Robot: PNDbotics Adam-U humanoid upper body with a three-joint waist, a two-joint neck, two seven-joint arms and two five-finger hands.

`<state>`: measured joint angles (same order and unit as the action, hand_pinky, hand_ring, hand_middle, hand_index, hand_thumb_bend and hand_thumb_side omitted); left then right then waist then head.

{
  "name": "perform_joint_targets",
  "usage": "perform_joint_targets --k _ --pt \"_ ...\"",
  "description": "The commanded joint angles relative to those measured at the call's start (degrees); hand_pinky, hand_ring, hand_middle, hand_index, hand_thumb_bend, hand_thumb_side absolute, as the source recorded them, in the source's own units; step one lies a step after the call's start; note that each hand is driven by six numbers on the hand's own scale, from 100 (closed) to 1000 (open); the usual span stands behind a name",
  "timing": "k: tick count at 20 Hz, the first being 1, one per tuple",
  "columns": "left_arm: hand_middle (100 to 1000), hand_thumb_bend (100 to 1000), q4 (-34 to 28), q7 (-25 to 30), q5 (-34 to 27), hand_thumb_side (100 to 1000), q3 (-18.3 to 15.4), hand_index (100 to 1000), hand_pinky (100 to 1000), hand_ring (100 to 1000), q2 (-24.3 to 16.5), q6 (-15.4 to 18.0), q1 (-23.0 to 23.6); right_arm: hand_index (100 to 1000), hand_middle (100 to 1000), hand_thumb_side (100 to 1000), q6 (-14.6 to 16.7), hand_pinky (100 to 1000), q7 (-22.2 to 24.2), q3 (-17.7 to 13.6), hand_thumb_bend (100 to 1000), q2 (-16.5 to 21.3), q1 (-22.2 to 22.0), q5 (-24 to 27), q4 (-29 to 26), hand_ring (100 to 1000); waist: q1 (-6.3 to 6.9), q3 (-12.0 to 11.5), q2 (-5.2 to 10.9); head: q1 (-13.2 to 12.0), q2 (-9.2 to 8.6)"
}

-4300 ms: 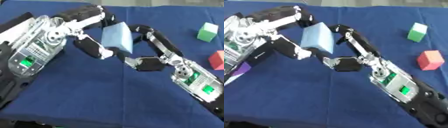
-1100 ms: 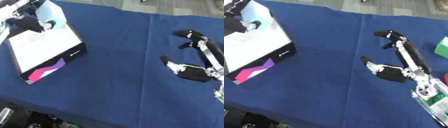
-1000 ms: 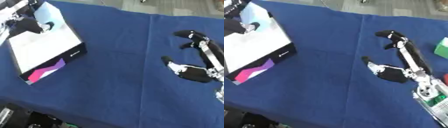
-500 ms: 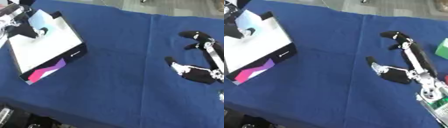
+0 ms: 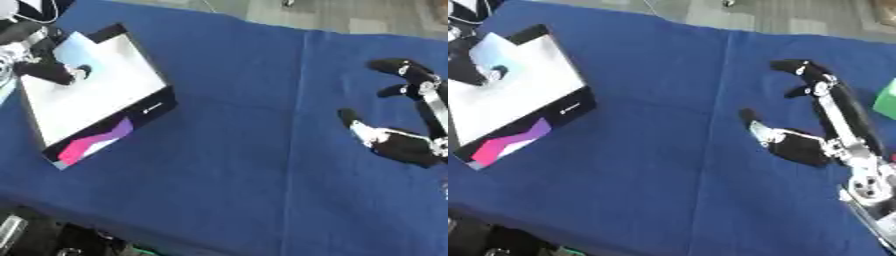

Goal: Pick up the objects with one hand, pass them to the other hand, and then place them into the box on the other side of the table.

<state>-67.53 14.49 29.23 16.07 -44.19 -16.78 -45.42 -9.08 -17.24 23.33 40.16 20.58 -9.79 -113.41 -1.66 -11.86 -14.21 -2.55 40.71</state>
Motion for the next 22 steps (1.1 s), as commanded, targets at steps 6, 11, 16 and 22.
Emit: perform_joint_targets --k 6,11,16,22 --pt "712 650 0.5 0.8 3.1 526 -1.2 876 834 760 -0.7 1.4 -1.6 836 809 340 0.4 679 -1.8 -0.8 402 1.4 0.1 0.9 -1.2 892 0.2 -0.2 0.91 0.9 -0.39" --pt "667 497 -0.7 -0.1 2.0 482 -2.1 832 832 719 -0.8 1.0 -1.4 836 810 335 0.8 679 -2.1 -1.0 399 1.7 0.0 0.9 -1.2 892 0.24 -0.1 1.0 1.4 -0.23" --pt "619 271 -7.1 -3.1 -5.1 498 -4.6 780 843 676 -2.0 -1.5 0.8 838 811 324 1.8 680 -3.3 -2.5 403 2.5 -0.4 1.3 -1.2 893 0.21 -0.1 0.92 4.3 0.27" --pt "607 168 -15.5 -9.0 -14.5 523 -6.6 755 862 656 -2.9 -4.7 3.5 841 814 319 2.9 696 -4.0 -6.3 406 5.8 -1.0 2.4 -1.2 894 0.02 0.0 0.9 7.5 0.57"
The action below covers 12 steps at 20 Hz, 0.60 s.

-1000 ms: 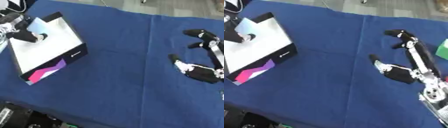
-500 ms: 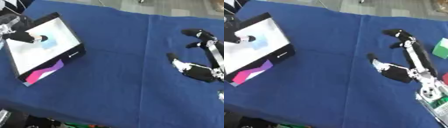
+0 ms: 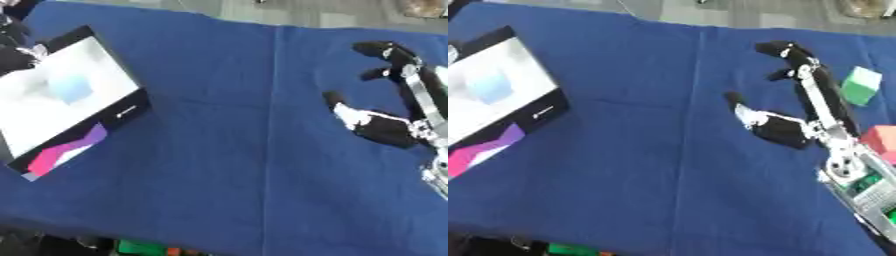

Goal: Pick up the objects with one hand, pass them to the other hand, and then place them into the box on the other side of the table.

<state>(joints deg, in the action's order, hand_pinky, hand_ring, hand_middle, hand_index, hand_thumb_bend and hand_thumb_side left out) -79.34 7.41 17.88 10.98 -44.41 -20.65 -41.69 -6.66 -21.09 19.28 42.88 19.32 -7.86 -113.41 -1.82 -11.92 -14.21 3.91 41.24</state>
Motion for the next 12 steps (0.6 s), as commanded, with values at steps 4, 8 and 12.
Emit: perform_joint_targets --k 4,8,12 --pt "617 112 -8.0 -4.9 -8.0 566 -2.6 758 878 650 -2.3 -2.0 0.8 812 788 307 1.8 699 1.2 -5.2 417 5.7 -0.2 1.4 -1.2 878 0.14 0.2 0.83 2.4 -0.26" --pt "612 100 -10.3 -9.3 -13.5 593 -4.4 752 888 632 -1.8 -1.7 1.9 815 787 306 3.9 700 1.5 -7.4 416 7.4 -1.5 2.9 -1.2 875 0.17 0.3 0.71 3.6 -0.43" --pt "609 100 -12.6 -12.3 -16.4 597 -4.3 746 891 626 -2.2 -0.7 3.4 820 805 304 5.1 707 1.3 -10.2 418 10.1 -3.2 4.8 -1.2 878 0.25 0.2 0.51 4.3 -0.37"
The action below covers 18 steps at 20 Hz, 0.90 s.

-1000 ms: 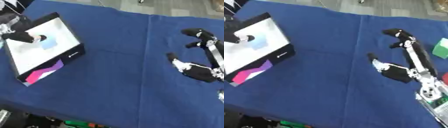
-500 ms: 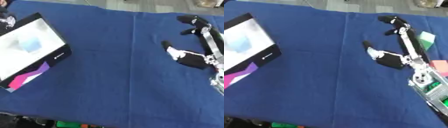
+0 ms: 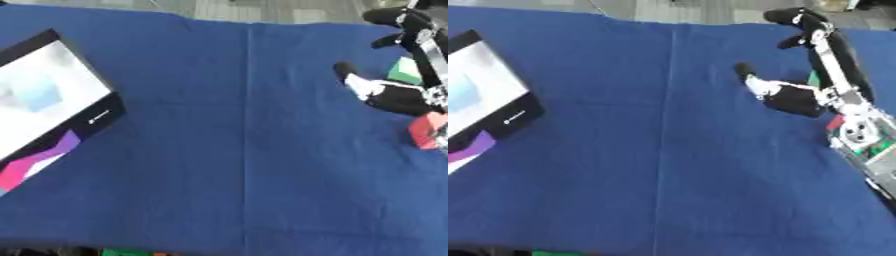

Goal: Pick up the objects with one hand, pass them to the other hand, and then place them into the box on the other side of the table.

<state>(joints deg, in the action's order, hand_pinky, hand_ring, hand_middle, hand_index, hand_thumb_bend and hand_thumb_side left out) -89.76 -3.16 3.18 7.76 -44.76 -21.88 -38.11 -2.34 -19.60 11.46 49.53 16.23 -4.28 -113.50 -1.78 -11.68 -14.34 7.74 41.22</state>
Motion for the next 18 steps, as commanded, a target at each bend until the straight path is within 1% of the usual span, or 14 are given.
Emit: perform_joint_targets --k 1,4,7,8,10,12,14,18 --pt "608 100 -3.0 -2.2 -2.4 600 -1.1 746 892 628 -1.8 0.9 0.3 822 809 305 1.1 710 -0.1 -3.1 418 4.2 -0.6 1.8 -1.1 881 0.17 0.0 0.56 0.6 -0.42" --pt "601 100 -5.7 -3.5 -4.2 611 -1.2 739 897 634 -1.7 1.8 1.4 832 825 327 1.7 715 1.0 -5.2 398 6.4 -2.3 4.9 -1.1 900 -0.03 0.0 0.16 1.3 -0.83" --pt "598 100 -8.2 -5.2 -5.8 626 -1.6 739 901 631 -1.2 2.2 2.2 837 834 348 1.6 726 3.0 -7.2 399 8.6 -3.7 8.0 -1.1 903 -0.2 -0.1 -0.28 2.0 -1.15" --pt "597 100 -9.1 -5.8 -6.3 627 -1.8 738 901 630 -1.0 2.5 2.5 841 837 375 1.5 738 4.2 -7.8 396 9.4 -4.2 8.1 -1.1 902 -0.27 -0.2 -0.46 2.2 -1.27" --pt "595 100 -10.9 -6.7 -7.1 620 -1.7 736 900 630 -1.1 2.8 3.2 847 831 389 1.5 751 6.6 -9.0 405 10.9 -5.1 7.3 -1.1 898 -0.39 -0.3 -0.83 2.4 -1.55" --pt "595 100 -12.4 -6.9 -7.5 622 -1.5 735 900 632 -1.4 2.8 3.7 852 827 391 1.3 756 7.9 -10.2 416 12.1 -6.0 6.3 -1.1 896 -0.49 -0.5 -1.24 2.7 -1.9" --pt "596 100 -13.5 -6.9 -7.7 622 -1.4 735 900 632 -1.7 2.7 4.0 854 825 395 0.6 756 8.3 -11.2 417 13.0 -6.8 6.0 -1.1 897 -0.58 -0.8 -1.76 3.0 -2.4" --pt "595 100 -14.8 -6.8 -7.7 628 -1.5 735 900 631 -1.8 2.5 4.1 868 840 400 -1.5 775 8.7 -13.1 438 15.1 -8.7 7.2 -1.1 912 -0.77 -1.2 -2.72 3.8 -3.22"
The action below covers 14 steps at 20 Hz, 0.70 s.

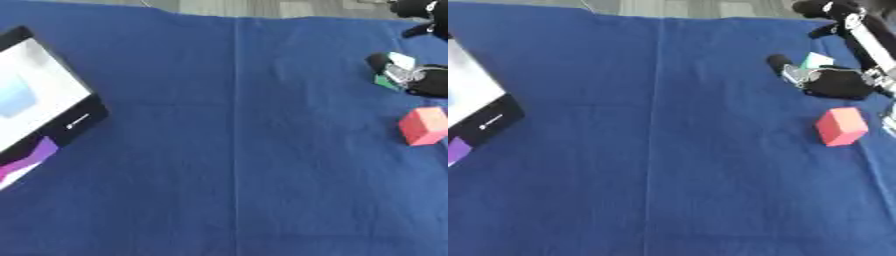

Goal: Pick up the objects with one hand, pass them to the other hand, and then place them into the box on the other side of the table.

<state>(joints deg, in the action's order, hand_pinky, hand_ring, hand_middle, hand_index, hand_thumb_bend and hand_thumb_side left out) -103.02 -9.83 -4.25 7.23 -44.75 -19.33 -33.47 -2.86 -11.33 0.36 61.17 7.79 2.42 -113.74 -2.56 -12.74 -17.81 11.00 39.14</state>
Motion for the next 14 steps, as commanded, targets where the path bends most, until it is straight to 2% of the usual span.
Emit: perform_joint_targets --k 1,9,14 --pt "595 100 -1.9 -0.1 -0.3 629 -1.0 735 901 631 -1.7 -0.1 -0.5 871 843 398 -1.6 781 0.7 -2.5 446 4.0 -0.8 0.4 -0.8 914 -0.03 -0.2 0.56 0.8 -1.47" --pt "594 100 -5.0 0.3 -0.9 635 -1.2 736 902 631 -1.2 0.1 0.1 883 867 383 -6.5 823 1.8 -6.2 493 6.5 -4.6 -2.7 -0.8 931 -0.25 -1.4 -0.49 2.7 -3.66" --pt "593 100 -6.2 0.3 -1.1 643 -1.4 735 904 630 -0.6 0.0 0.8 885 879 373 -10.2 844 0.9 -7.8 519 7.2 -5.7 -4.5 -0.8 938 -0.29 -2.1 -1.15 3.6 -4.3"
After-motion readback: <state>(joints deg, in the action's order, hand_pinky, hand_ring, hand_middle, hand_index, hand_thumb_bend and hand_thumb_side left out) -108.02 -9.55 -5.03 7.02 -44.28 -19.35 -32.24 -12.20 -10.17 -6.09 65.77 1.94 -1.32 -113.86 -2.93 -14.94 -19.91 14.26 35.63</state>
